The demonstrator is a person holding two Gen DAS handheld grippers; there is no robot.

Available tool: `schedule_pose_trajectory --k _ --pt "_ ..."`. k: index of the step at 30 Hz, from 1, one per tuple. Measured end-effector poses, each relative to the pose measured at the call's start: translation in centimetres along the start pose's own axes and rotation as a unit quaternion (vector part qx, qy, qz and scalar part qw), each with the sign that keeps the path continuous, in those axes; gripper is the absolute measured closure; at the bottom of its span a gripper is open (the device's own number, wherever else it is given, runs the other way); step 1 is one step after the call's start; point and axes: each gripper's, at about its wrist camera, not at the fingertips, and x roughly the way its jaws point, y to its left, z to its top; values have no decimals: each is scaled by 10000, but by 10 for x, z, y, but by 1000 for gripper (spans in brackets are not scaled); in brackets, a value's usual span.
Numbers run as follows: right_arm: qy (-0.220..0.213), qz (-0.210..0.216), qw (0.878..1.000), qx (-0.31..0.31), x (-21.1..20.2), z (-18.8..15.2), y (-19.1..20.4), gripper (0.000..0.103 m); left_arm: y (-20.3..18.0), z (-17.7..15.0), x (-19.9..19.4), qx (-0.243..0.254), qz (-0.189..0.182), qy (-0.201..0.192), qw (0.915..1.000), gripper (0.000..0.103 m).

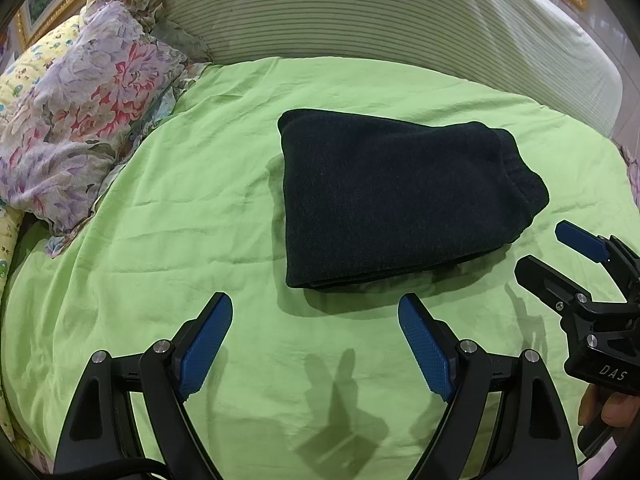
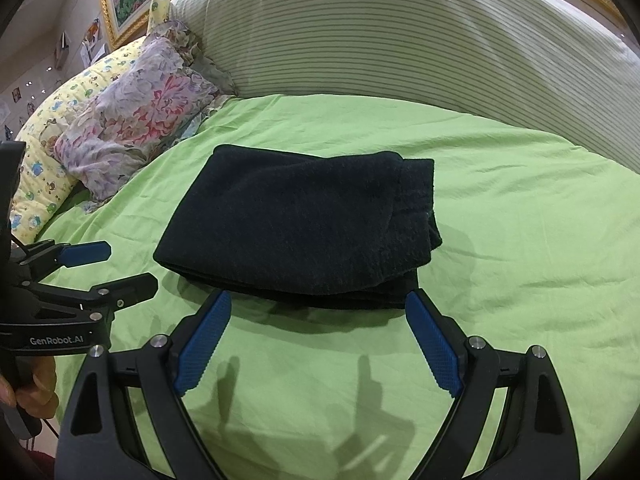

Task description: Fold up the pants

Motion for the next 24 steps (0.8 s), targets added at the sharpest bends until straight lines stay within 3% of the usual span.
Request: schedule_pose_trajectory --k 24 --pt "-95 43 9999 15 -3 8 -1 14 1 8 -4 -31 -10 -98 9999 17"
